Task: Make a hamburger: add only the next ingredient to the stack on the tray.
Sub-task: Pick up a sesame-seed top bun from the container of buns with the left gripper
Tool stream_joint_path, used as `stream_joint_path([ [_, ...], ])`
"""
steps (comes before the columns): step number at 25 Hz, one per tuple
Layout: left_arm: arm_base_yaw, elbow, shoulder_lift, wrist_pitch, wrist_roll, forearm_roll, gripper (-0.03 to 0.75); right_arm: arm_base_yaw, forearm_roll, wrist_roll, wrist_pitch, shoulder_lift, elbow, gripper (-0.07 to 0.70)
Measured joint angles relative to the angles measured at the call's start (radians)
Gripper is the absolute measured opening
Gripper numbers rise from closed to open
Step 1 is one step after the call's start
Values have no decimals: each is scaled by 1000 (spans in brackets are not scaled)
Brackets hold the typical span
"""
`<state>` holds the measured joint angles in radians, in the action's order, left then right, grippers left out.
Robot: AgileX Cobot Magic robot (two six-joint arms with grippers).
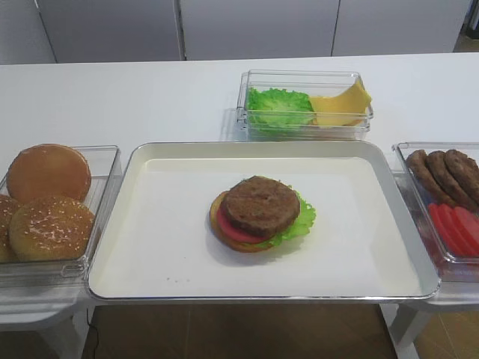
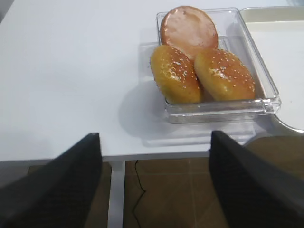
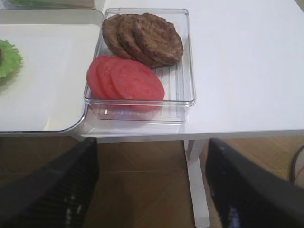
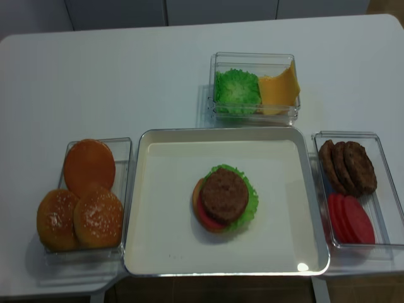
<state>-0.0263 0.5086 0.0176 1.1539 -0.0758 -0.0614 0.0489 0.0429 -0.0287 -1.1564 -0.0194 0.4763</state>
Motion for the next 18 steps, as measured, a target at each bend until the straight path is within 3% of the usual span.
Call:
stream_joint_path([
  [3, 0, 31, -63, -5, -5, -4, 519, 0, 0, 0, 0, 0, 0, 531],
  [9, 0, 103, -312, -98, -54, -10, 517, 0, 0, 0, 0, 0, 0, 531],
  [12, 0, 146, -474, -119, -95, -7, 517, 0, 0, 0, 0, 0, 0, 531],
  [18, 0, 246, -782, -175, -113, 151, 512, 0, 0, 0, 0, 0, 0, 531],
])
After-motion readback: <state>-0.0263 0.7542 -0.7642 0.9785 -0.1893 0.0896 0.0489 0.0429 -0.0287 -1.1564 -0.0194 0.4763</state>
